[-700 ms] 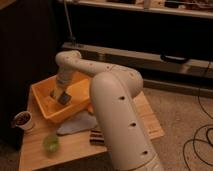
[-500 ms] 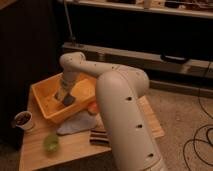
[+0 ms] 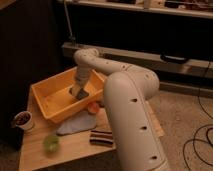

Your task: Wipe tray with sponge

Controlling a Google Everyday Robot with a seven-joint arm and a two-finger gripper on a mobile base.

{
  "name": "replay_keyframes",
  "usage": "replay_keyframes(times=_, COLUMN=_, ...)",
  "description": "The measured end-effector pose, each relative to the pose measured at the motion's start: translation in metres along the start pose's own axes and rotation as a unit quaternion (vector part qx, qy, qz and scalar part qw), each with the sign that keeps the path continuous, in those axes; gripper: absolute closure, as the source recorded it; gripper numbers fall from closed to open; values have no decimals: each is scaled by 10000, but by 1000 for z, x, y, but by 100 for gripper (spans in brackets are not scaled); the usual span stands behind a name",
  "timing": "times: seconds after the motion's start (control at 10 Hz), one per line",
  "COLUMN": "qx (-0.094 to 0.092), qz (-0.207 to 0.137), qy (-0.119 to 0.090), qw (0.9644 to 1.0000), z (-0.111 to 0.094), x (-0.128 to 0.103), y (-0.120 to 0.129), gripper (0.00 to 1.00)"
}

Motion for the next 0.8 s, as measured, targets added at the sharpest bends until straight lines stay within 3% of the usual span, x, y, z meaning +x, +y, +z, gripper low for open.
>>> replay_keyframes(times=0.4, qx=320, qz=246, qy=119, qw=9991, z=-14, x=-15, y=-35, gripper=100)
replay_keyframes(times=0.6, qx=328, qz=223, qy=68, qw=9992, z=-8, x=-34, y=-38, gripper=100)
replay_keyframes(times=0.8, qx=200, qz=19, qy=-174, qw=9996, z=0, x=-53, y=-32, gripper=100)
